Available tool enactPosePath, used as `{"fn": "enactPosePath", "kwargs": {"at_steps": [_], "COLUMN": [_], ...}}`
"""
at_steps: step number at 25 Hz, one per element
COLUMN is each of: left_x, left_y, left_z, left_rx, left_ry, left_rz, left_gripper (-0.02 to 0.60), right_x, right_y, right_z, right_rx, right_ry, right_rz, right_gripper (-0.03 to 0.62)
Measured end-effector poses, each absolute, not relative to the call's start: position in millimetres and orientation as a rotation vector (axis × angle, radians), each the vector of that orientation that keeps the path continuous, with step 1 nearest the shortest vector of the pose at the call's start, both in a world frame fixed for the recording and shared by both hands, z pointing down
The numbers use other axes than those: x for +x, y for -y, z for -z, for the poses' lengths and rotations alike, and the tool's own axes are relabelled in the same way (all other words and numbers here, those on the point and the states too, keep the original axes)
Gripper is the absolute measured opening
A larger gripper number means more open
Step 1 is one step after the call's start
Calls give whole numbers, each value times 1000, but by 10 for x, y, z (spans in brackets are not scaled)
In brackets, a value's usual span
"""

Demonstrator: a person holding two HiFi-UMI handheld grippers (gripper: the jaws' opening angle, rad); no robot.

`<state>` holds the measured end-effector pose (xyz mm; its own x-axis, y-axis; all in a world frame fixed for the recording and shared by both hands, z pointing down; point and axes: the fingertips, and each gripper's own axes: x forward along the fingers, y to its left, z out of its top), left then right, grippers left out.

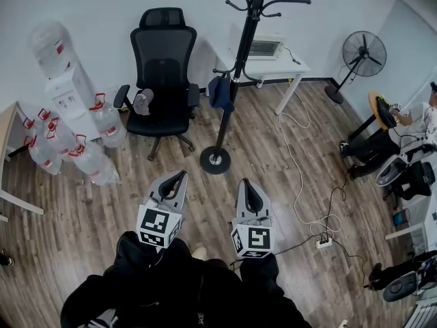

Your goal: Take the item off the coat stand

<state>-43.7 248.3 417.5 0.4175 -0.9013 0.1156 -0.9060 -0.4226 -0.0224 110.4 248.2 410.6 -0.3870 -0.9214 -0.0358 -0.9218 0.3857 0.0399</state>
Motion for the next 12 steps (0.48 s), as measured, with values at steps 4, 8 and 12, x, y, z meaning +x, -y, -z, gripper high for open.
{"fn": "enactPosePath", "kwargs": {"at_steps": [4,8,12], "left_x": [-377,-291,-230], "left_y": [-2404,-2269,-2058], "left_z": [-4157,-4159,-4174], "left_rx": [2614,2628,2629], "left_ry": [1661,1648,1646], "left_rz": [-174,-177,-182], "left_gripper": [25,25,25], "right_x": [1140,1208,1323], "right_y": [-2430,-2323,-2146], "right_z": [-4090,-4091,-4129], "right_rx": [-1737,-1747,-1767], "right_ry": [-2601,-2592,-2577], "right_rz": [-74,-77,-67], "right_gripper": [17,17,17]}}
